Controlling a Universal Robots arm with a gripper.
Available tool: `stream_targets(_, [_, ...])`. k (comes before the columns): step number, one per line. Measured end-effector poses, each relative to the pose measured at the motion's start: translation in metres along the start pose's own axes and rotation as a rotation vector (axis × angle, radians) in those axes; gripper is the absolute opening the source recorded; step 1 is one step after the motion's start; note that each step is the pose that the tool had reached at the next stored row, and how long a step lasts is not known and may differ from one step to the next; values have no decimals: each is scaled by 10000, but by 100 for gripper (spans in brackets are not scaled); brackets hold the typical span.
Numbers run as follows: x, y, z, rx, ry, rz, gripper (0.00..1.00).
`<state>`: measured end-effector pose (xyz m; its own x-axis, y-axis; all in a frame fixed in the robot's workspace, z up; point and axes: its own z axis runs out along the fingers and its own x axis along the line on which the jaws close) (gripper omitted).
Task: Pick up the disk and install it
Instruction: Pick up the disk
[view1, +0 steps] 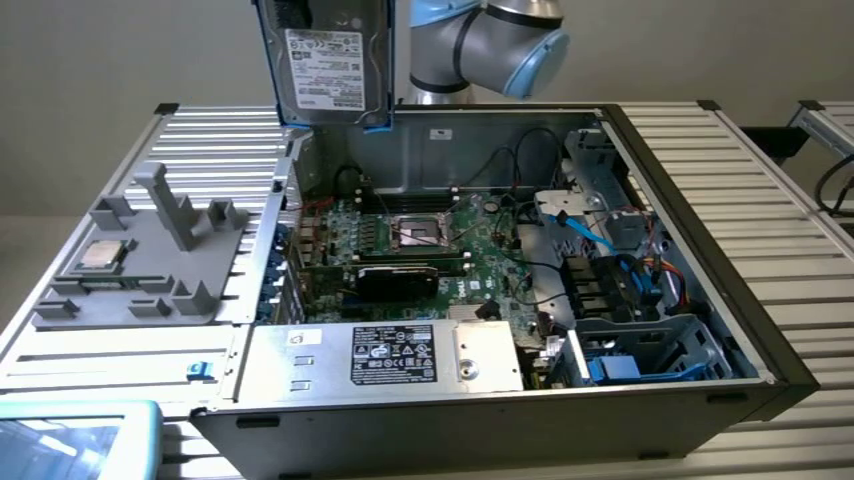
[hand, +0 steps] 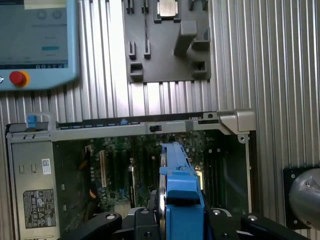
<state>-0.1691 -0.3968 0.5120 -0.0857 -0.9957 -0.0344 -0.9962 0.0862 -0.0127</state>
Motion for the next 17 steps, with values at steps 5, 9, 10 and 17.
stream_targets(5, [66, -206, -28, -92, 23, 4, 37])
stream_targets(9, [114, -377, -46, -165, 46, 5, 37])
stream_targets(10, [126, -416, -51, -174, 54, 6, 37])
stream_targets(17, [212, -615, -76, -172, 160, 5, 37])
